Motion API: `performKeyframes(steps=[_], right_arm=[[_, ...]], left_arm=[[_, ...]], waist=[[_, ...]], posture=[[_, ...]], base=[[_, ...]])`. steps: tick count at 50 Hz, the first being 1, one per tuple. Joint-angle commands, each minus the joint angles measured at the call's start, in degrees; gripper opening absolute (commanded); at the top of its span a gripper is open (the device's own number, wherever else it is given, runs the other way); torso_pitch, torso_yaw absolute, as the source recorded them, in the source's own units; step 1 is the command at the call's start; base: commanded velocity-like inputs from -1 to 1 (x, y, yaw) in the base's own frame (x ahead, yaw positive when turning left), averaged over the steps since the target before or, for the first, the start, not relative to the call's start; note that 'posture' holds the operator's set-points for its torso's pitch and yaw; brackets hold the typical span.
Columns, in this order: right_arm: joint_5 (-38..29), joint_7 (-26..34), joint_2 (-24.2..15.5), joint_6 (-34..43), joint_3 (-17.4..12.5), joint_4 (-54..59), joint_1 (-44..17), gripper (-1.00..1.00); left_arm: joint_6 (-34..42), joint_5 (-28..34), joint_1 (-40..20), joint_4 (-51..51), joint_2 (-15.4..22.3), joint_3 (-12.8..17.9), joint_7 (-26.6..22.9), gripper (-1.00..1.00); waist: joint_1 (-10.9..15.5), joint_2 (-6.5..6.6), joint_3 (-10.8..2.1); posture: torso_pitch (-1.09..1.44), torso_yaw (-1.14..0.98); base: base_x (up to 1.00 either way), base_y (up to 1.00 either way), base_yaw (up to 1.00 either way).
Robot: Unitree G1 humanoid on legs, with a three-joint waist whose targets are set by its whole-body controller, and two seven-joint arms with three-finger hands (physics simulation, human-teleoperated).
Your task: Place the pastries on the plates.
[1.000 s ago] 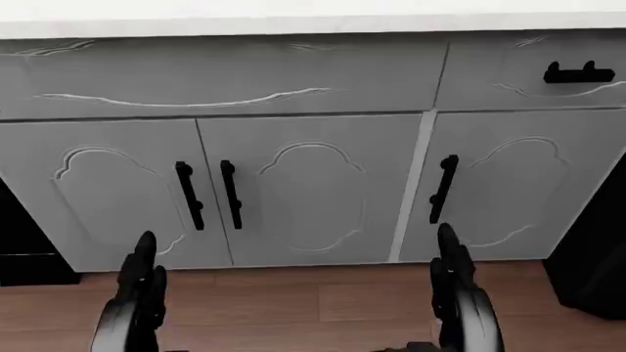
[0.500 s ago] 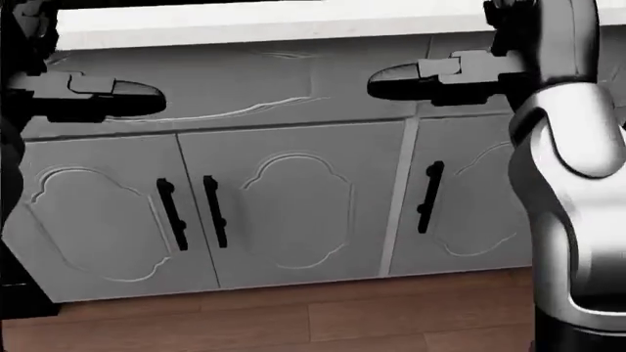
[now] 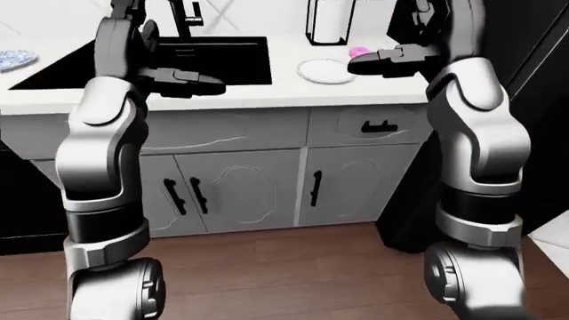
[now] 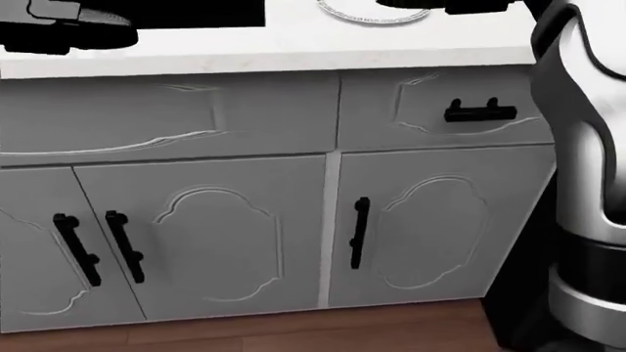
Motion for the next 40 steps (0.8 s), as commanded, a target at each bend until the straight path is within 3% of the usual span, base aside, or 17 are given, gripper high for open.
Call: performKeyframes(steps=[1, 5, 6, 8, 9, 10, 14, 15, 16, 17, 23, 27, 29, 31, 32, 34, 40], right_arm=[[0.28, -0.06, -0.06, -2.69, -0.01, -2.02, -1.95, 1.00], [0.16, -0.04, 0.22, -2.61, 0.31, -2.71, -1.14, 1.00], [0.12, 0.07, 0.41, -2.74, 0.46, -2.80, -0.89, 1.00], [-0.36, 0.59, 0.43, -3.01, 0.83, -2.64, -0.47, 1.00], [-0.55, 0.67, 0.55, -3.20, 0.77, -2.37, -0.48, 1.00], [-0.78, 0.77, 0.75, -3.47, 0.91, -2.10, -0.52, 1.00], [-1.22, 1.13, 1.28, -3.95, 0.92, -1.94, -0.19, 1.00], [-1.39, 1.19, 1.27, -3.90, 1.02, -2.05, -0.26, 1.00], [-1.21, 1.20, 1.40, -3.70, 0.88, -2.29, -0.43, 1.00], [-1.23, 1.24, 1.39, -3.63, 0.91, -2.46, -0.38, 1.00], [-2.33, 2.82, 1.28, -3.08, 1.91, -2.82, -0.72, 1.00], [-2.34, 3.59, 1.92, -2.94, 1.32, -3.39, -0.06, 1.00], [-2.92, 3.44, 1.96, -3.52, 1.51, -2.60, -0.09, 1.00], [-2.29, 3.79, 2.16, -4.22, 1.19, -2.43, -0.54, 1.00], [-2.39, 3.47, 2.17, -4.23, 1.19, -2.39, -0.53, 1.00], [-2.16, 3.43, 2.22, -3.60, 1.34, -3.16, -0.39, 1.00], [-3.24, 3.45, 2.46, -5.40, 1.72, -1.37, -0.02, 1.00]], left_arm=[[-3.09, 0.23, -2.00, -2.77, 1.20, 1.51, 1.33, 1.00], [-3.39, 0.25, -1.72, -2.85, 2.26, 1.89, 1.61, 1.00], [-3.21, 0.14, -1.57, -3.09, 2.58, 2.26, 1.72, 1.00], [-2.74, -0.25, -1.28, -3.81, 3.08, 2.57, 1.86, 1.00], [-2.73, -0.28, -1.22, -3.79, 3.40, 2.63, 1.80, 1.00], [-3.08, -0.09, -1.25, -3.53, 3.86, 2.79, 1.85, 1.00], [-2.75, -0.15, -1.07, -3.90, 4.87, 3.20, 1.99, 1.00], [-3.43, 0.28, -1.26, -3.67, 5.16, 3.27, 2.38, 1.00], [-3.07, 0.16, -1.47, -3.62, 5.35, 3.25, 2.22, 1.00], [-2.87, 0.18, -1.52, -3.69, 5.47, 3.17, 2.12, 1.00], [-2.59, -0.11, -1.28, -3.72, 5.33, 3.43, 2.41, 1.00], [-2.83, 0.11, -2.37, -2.26, 5.82, 3.02, 1.97, 1.00], [-2.95, 0.12, -2.55, -2.05, 5.82, 3.11, 1.98, 1.00], [-3.26, 0.22, -2.25, -2.07, 5.62, 2.97, 1.95, 1.00], [-3.35, 0.23, -2.17, -1.97, 5.59, 3.13, 2.07, 1.00], [-3.33, 0.32, -2.08, -2.09, 5.74, 3.06, 1.89, 1.00], [-3.13, 0.51, -1.77, -2.65, 5.82, 3.12, 1.57, 1.00]], waist=[[0.05, 0.49, -1.41], [-0.41, 2.60, -1.70], [0.41, 4.88, -2.09], [0.44, 4.27, 0.00], [1.44, 4.41, -0.31], [1.87, 3.82, -1.24], [2.75, 2.32, -0.81], [2.25, 0.43, -1.61], [0.37, -3.38, -2.34], [1.25, -0.72, -1.08], [-0.52, -0.07, -2.28], [-0.36, 1.91, -3.24], [-0.20, 3.86, -3.18], [0.21, 7.79, -4.12], [0.67, 4.18, -3.96], [0.93, 5.86, -3.40], [0.59, 2.53, -2.79]], posture=[[0.00, 0.00], [0.00, 0.00], [0.00, 0.00], [0.00, 0.00], [0.00, 0.00], [0.00, 0.00], [0.00, 0.00], [0.00, 0.00], [0.00, 0.00], [0.00, 0.00], [0.00, 0.00], [0.00, 0.00], [0.00, 0.00], [0.00, 0.00], [0.00, 0.00], [0.00, 0.00], [0.00, 0.00]], base=[[0.57, -0.73, 0.00], [0.57, -0.70, 0.00], [0.56, -0.41, 0.00], [0.57, -0.14, 0.00], [0.55, 0.00, 0.00], [0.55, 0.00, 0.00], [0.54, 0.00, 0.00], [0.55, 0.00, 0.00], [0.55, 0.00, 0.00], [0.55, 0.00, 0.00], [0.48, 0.00, 0.00], [0.11, 0.00, 0.00], [0.05, 0.00, 0.03], [0.05, 0.00, 0.12], [0.16, 0.00, 0.51], [0.16, 0.00, 0.50], [0.17, 0.00, 0.49]])
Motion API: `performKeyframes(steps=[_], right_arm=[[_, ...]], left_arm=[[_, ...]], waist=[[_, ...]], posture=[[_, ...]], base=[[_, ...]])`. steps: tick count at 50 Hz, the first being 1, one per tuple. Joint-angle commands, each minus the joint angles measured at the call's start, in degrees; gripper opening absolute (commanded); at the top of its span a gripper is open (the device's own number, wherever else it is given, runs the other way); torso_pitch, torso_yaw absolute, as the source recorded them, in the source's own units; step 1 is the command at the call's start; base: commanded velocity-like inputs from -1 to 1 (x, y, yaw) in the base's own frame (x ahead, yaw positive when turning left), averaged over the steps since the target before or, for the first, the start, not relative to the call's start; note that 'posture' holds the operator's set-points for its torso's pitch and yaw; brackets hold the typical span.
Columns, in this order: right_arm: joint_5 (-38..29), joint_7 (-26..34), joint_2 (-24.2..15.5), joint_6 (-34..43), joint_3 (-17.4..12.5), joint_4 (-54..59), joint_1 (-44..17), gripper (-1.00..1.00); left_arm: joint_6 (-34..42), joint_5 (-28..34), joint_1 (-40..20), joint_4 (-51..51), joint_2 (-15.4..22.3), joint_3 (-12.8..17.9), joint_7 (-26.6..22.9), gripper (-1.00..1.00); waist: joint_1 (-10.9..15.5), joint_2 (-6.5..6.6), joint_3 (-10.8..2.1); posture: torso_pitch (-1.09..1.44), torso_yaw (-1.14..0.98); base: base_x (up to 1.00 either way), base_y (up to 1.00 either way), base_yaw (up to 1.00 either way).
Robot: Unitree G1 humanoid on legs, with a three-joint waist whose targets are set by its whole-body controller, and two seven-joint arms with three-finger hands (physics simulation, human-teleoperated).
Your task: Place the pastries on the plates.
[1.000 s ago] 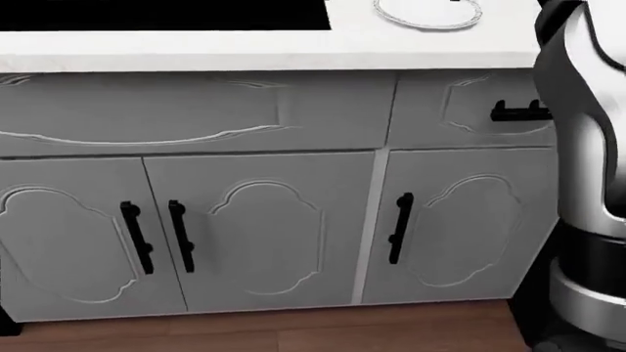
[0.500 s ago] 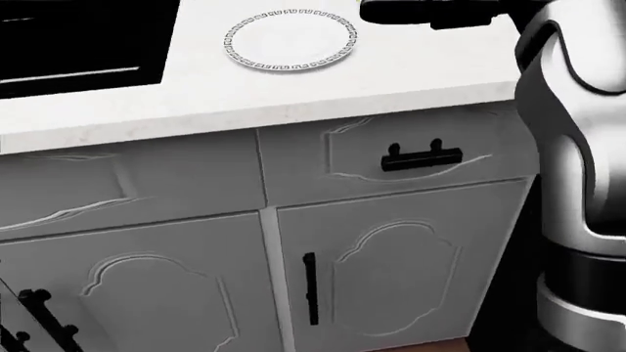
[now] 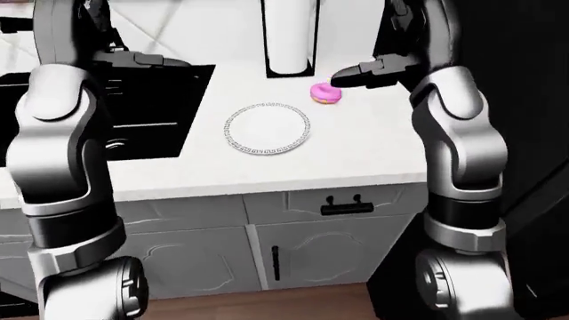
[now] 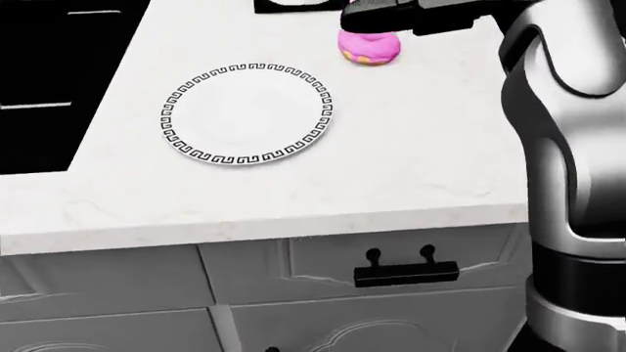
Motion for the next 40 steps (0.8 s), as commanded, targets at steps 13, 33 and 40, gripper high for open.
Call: performKeyframes(steps=[13, 33, 40], right_arm=[[-4.40, 1.09, 0.26, -2.21, 0.01, -1.37, -0.12, 1.00], [-3.14, 0.65, 0.01, -2.81, -0.21, -1.45, 0.04, 1.00], [-4.08, 0.84, -0.21, -1.40, -0.31, -2.20, -0.03, 1.00]], left_arm=[[-1.90, -0.10, 0.30, -2.27, -0.02, 0.45, 0.08, 1.00], [-1.93, 0.39, -0.56, -1.32, 0.07, 0.27, -0.37, 1.00], [-2.58, 0.38, 0.55, -1.45, -0.04, 0.57, -0.27, 1.00]], waist=[[-2.01, 2.07, -0.59], [-0.86, 1.90, -1.44], [-0.78, 2.61, -0.54]], posture=[[0.00, 0.00], [0.00, 0.00], [0.00, 0.00]], base=[[0.03, 0.00, 0.04], [0.00, 0.00, 0.20], [0.00, 0.00, 0.24]])
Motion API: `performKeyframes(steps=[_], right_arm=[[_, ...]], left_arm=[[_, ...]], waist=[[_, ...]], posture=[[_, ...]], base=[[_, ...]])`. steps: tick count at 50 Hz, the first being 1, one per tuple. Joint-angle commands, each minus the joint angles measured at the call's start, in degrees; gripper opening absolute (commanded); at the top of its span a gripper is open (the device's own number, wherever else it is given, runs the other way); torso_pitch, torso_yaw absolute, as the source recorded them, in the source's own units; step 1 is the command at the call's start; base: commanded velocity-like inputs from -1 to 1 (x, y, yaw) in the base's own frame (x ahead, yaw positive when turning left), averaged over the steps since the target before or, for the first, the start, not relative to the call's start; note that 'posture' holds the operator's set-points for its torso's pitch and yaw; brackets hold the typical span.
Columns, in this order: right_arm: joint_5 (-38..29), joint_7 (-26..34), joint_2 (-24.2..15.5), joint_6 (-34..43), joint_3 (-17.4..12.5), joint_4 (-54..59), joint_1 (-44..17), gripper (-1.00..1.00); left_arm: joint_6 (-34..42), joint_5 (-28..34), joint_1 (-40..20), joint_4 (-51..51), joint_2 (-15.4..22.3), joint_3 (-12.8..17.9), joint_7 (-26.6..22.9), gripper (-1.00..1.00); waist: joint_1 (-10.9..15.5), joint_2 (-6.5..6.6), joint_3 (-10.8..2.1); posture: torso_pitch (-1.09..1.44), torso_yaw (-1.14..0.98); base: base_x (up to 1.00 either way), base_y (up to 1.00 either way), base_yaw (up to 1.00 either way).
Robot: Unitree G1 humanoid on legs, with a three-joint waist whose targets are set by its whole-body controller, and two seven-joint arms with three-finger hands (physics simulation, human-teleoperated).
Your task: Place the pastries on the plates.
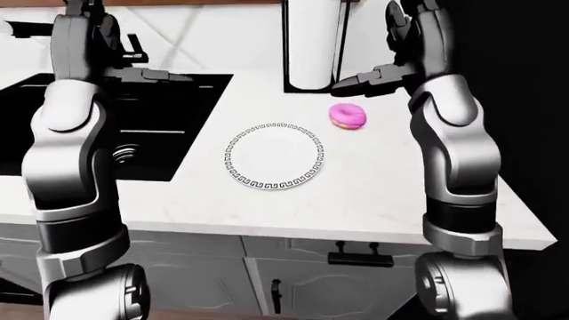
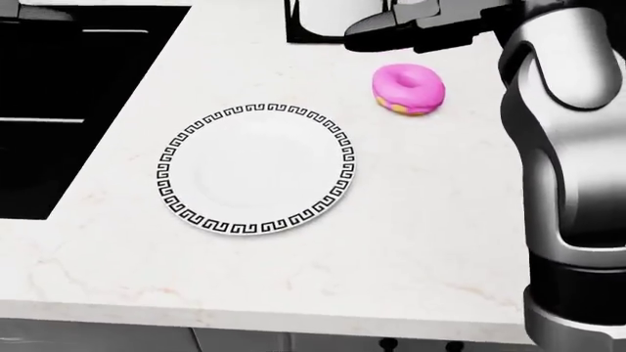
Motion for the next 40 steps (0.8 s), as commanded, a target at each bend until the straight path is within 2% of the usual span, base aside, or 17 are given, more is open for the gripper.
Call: performKeyframes(steps=[1, 5, 8, 9, 14, 19, 21, 23, 25, 26, 27, 29, 34, 36, 38, 39, 40], right_arm=[[-0.16, -0.20, -0.46, -1.64, -0.62, -1.94, -1.82, 1.00], [0.21, -0.50, -0.35, -1.49, -0.84, -2.29, -1.70, 1.00], [0.19, -0.45, -0.43, -1.05, -0.67, -2.82, -1.65, 1.00], [0.25, -0.41, -0.38, -1.01, -0.67, -2.85, -1.66, 1.00], [0.22, -0.44, -0.33, -0.93, -0.64, -2.80, -1.86, 1.00], [0.40, -0.61, -0.17, -1.11, -0.75, -2.69, -1.52, 1.00], [0.03, -0.86, -0.43, -1.40, -0.52, -1.92, -2.37, 1.00], [-0.37, -1.57, -0.39, -1.10, -0.58, -0.43, -3.11, 1.00], [0.13, -1.92, -0.20, -0.46, -1.09, 0.71, -3.62, 1.00], [0.84, -2.28, 0.01, -0.55, -1.41, 0.56, -3.63, 1.00], [1.12, -2.28, -0.15, -0.55, -1.28, 0.27, -3.50, 1.00], [1.66, -2.65, -0.34, -0.65, -1.27, 0.31, -3.71, 1.00], [2.37, -2.60, -0.44, -0.57, -0.90, -0.60, -3.23, 1.00], [2.69, -2.38, -0.52, 0.03, -0.99, -1.56, -2.95, 1.00], [2.47, -2.05, -0.65, 0.21, -0.77, -2.15, -2.64, 1.00], [2.30, -2.04, -0.62, 0.08, -0.69, -2.20, -2.49, 1.00], [1.87, -1.90, -0.58, 0.05, -0.35, -2.43, -2.29, 1.00]], left_arm=[[-1.96, 0.00, -2.08, -2.26, 0.86, 0.55, 0.19, 1.00], [-1.94, -0.25, -1.37, -2.83, 0.84, 0.82, 0.32, 1.00], [-2.34, -0.35, -1.04, -2.72, 0.68, 0.73, 0.38, 1.00], [-2.42, -0.35, -0.96, -2.67, 0.67, 0.74, 0.38, 1.00], [-1.99, -0.65, -0.44, -3.52, 0.91, 1.10, 0.47, 1.00], [-1.82, -0.60, -0.65, -3.50, 1.21, 1.00, 0.31, 1.00], [-1.73, -0.60, -0.99, -3.35, 1.26, 0.96, 0.29, 1.00], [-1.70, -0.58, -0.95, -3.38, 1.17, 0.94, 0.29, 1.00], [-1.78, -0.62, -0.89, -3.29, 0.95, 0.88, 0.41, 1.00], [-1.80, -0.54, -0.87, -3.24, 0.97, 0.76, 0.33, 1.00], [-1.85, -0.55, -0.97, -3.05, 0.95, 0.81, 0.32, 1.00], [-1.94, -0.47, -1.07, -2.89, 1.00, 0.82, 0.35, 1.00], [-1.88, -0.60, -0.70, -3.26, 0.72, 0.75, 0.46, 1.00], [-1.85, -0.61, -0.77, -3.26, 0.82, 0.86, 0.42, 1.00], [-1.64, -0.66, -0.70, -3.51, 0.90, 0.96, 0.48, 1.00], [-1.55, -0.66, -0.64, -3.72, 0.92, 0.95, 0.48, 1.00], [-1.40, -0.72, -0.54, -3.94, 0.92, 0.99, 0.50, 1.00]], waist=[[-0.32, 1.30, -1.48], [0.43, 0.29, -1.76], [0.24, -2.96, -0.65], [0.10, -5.10, -1.28], [0.07, -3.55, -1.88], [-1.01, -1.04, -1.26], [-1.74, 0.38, -0.75], [-2.54, 3.87, -1.86], [-2.34, 2.63, -0.71], [-2.37, 2.11, -1.21], [-2.08, 1.88, -2.96], [-1.63, 1.85, -1.48], [-0.88, 0.15, -1.35], [-0.47, -1.19, -1.18], [-0.26, -4.18, -1.59], [-0.43, -4.26, -1.56], [-0.32, -3.49, 0.60]], posture=[[0.00, 0.00], [0.00, 0.00], [0.00, 0.00], [0.00, 0.00], [0.00, 0.00], [0.00, 0.00], [0.00, 0.00], [0.00, 0.00], [0.00, 0.00], [0.00, 0.00], [0.00, 0.00], [0.00, 0.00], [0.00, 0.00], [0.00, 0.00], [0.00, 0.00], [0.00, 0.00], [0.00, 0.00]], base=[[0.00, 0.00, 0.29], [0.00, 0.00, 0.80], [0.00, 0.00, 0.80], [0.00, 0.00, 0.80], [0.00, 0.00, 0.80], [0.00, 0.00, 0.69], [0.00, 0.00, 0.00], [0.00, 0.00, 0.00], [0.00, 0.00, 0.00], [0.00, 0.00, 0.00], [0.16, -0.03, 0.00], [0.30, -0.07, 0.00], [0.32, -0.06, 0.00], [0.32, -0.07, 0.00], [0.32, -0.05, 0.00], [0.33, -0.03, 0.00], [0.00, 0.00, 0.00]])
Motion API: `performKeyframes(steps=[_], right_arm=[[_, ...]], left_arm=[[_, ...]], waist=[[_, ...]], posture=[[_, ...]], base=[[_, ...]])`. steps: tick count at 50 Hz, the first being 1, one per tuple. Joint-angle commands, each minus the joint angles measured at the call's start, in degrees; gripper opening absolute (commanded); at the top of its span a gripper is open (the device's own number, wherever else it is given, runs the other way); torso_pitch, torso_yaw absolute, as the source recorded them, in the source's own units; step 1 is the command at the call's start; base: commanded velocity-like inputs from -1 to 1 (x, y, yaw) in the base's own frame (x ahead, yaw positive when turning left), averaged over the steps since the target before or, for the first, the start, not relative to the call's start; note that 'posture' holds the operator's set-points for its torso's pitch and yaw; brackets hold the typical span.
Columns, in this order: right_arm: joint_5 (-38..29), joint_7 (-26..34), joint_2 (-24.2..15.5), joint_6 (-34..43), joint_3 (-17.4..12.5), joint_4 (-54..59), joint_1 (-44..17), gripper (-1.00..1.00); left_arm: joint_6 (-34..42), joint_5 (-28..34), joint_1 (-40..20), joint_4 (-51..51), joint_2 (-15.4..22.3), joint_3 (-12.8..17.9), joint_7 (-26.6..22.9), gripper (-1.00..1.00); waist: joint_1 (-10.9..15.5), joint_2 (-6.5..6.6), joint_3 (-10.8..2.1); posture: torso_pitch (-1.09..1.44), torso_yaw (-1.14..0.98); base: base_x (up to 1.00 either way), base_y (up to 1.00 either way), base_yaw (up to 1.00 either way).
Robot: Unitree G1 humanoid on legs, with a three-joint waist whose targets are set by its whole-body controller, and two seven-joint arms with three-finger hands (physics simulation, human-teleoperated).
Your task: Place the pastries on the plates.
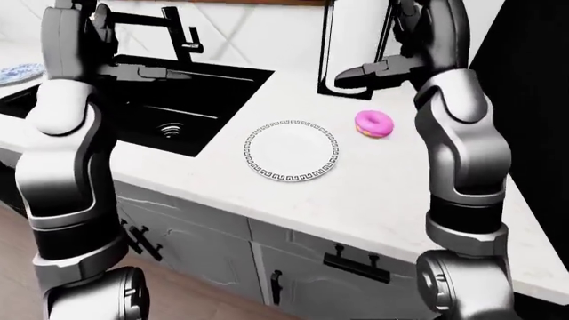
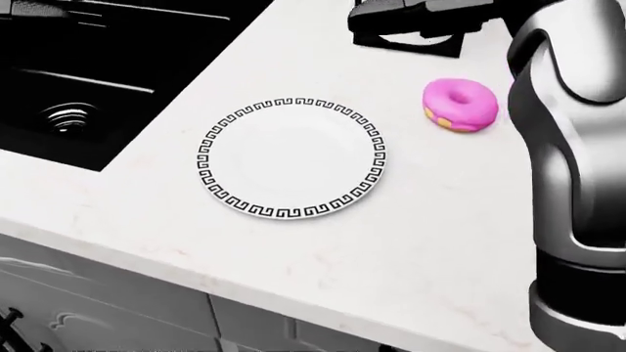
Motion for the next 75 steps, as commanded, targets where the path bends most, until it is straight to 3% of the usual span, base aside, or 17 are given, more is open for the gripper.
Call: performKeyframes(steps=[1, 6, 13, 15, 22, 23, 33, 44, 45, 47, 54, 60, 61, 62, 66, 67, 75], right_arm=[[-1.67, 1.02, -0.44, -0.26, 1.23, -0.72, -1.08, 1.00], [-2.79, 1.27, 0.55, -0.04, 1.10, 0.10, -1.41, 1.00], [-3.21, 1.59, 1.50, -0.47, 0.63, 1.24, -2.77, 1.00], [-3.17, 1.67, 1.39, -0.14, 0.79, 0.71, -2.49, 1.00], [-3.29, 1.11, 1.11, 2.42, 0.68, 0.21, -3.06, 1.00], [-3.36, 1.03, 1.02, 2.95, 0.65, 0.30, -3.46, 1.00], [-5.28, -1.12, -3.32, 7.30, -0.07, 12.38, -17.96, 1.00], [-8.43, -0.01, -7.40, -5.23, -0.69, 37.70, -28.33, 1.00], [-8.41, -0.14, -7.57, -6.71, -0.85, 39.74, -28.63, 1.00], [-8.22, -0.72, -7.68, -8.78, -1.17, 43.05, -28.61, 1.00], [-8.06, -1.22, -7.81, -10.60, -1.09, 44.40, -26.62, 1.00], [-8.00, -1.40, -7.45, -10.38, -0.81, 44.00, -26.18, 1.00], [-8.13, -1.53, -7.45, -10.82, -0.76, 43.92, -26.22, 1.00], [-7.98, -1.71, -7.43, -10.82, -0.94, 43.86, -26.44, 1.00], [-7.97, -1.75, -7.36, -10.42, -0.86, 43.83, -26.26, 1.00], [-8.13, -1.78, -7.44, -10.15, -0.77, 44.06, -26.33, 1.00], [-10.16, -1.43, -6.75, -9.32, -0.03, 48.80, -25.79, 1.00]], left_arm=[[-0.52, -0.03, -1.41, -0.74, 0.89, 0.66, 0.09, 1.00], [-0.93, 0.00, -0.88, -0.70, 0.83, 0.79, 0.17, 1.00], [-0.76, -0.38, 0.36, -1.83, 0.84, 1.23, 0.37, 1.00], [-1.00, -0.33, 0.43, -1.56, 0.86, 1.16, 0.39, 1.00], [-1.13, -0.32, 0.26, -1.23, 1.05, 1.21, 0.33, 1.00], [-1.11, -0.44, 0.14, -1.10, 1.08, 1.33, 0.36, 1.00], [-2.26, -0.67, -0.27, 0.55, 0.87, 0.96, 0.37, 1.00], [-2.64, -0.86, 0.48, 0.44, 0.79, 1.17, 0.36, 1.00], [-2.61, -0.84, 0.52, 0.37, 0.81, 1.12, 0.35, 1.00], [-2.61, -0.83, 0.57, 0.35, 0.85, 1.12, 0.34, 1.00], [-2.26, -0.80, 0.82, -0.25, 0.93, 1.25, 0.40, 1.00], [-1.87, -0.73, 1.24, -0.96, 1.11, 1.43, 0.36, 1.00], [-1.77, -0.78, 1.31, -1.12, 1.11, 1.48, 0.35, 1.00], [-1.81, -0.72, 1.43, -1.18, 1.16, 1.51, 0.34, 1.00], [-2.02, -0.74, 1.30, -0.90, 0.97, 1.38, 0.42, 1.00], [-2.04, -0.68, 1.13, -0.74, 1.05, 1.35, 0.39, 1.00], [-2.06, -0.74, 0.22, 0.06, 1.21, 1.28, 0.25, 1.00]], waist=[[0.49, -0.51, -0.59], [-0.57, 3.89, -1.11], [-0.92, 3.47, -2.95], [-0.63, 3.42, -1.44], [-0.66, 4.05, -0.85], [-0.82, 3.77, -2.23], [-1.15, 3.41, -1.33], [-1.39, 3.55, -1.06], [-1.19, 3.67, -2.31], [-0.78, 3.65, 0.02], [-1.09, 7.40, -0.61], [-0.86, 6.11, -0.88], [-0.97, 5.48, 0.99], [-0.94, 5.53, 0.12], [0.03, 0.57, -0.70], [0.19, 2.76, -0.10], [-0.48, 3.27, -1.61]], posture=[[0.00, 0.00], [0.00, 0.00], [0.00, 0.00], [0.00, 0.00], [0.00, 0.00], [0.00, 0.00], [0.00, 0.00], [0.00, 0.00], [0.00, 0.00], [0.00, 0.00], [0.00, 0.00], [0.00, 0.00], [0.00, 0.00], [0.00, 0.00], [0.00, 0.00], [0.00, 0.00], [0.00, 0.00]], base=[[0.00, 0.00, 0.00], [0.00, 0.00, 0.00], [0.02, 0.00, 0.00], [0.20, 0.00, 0.00], [0.17, 0.00, 0.00], [0.00, 0.00, 0.00], [0.00, 0.00, 0.00], [0.00, 0.00, 0.00], [0.13, 0.00, 0.00], [0.39, 0.00, 0.00], [0.40, 0.00, 0.00], [0.40, 0.00, 0.00], [0.02, 0.00, 0.00], [0.00, 0.00, 0.00], [0.00, 0.00, 0.00], [0.00, 0.00, 0.00], [0.00, 0.00, 0.00]])
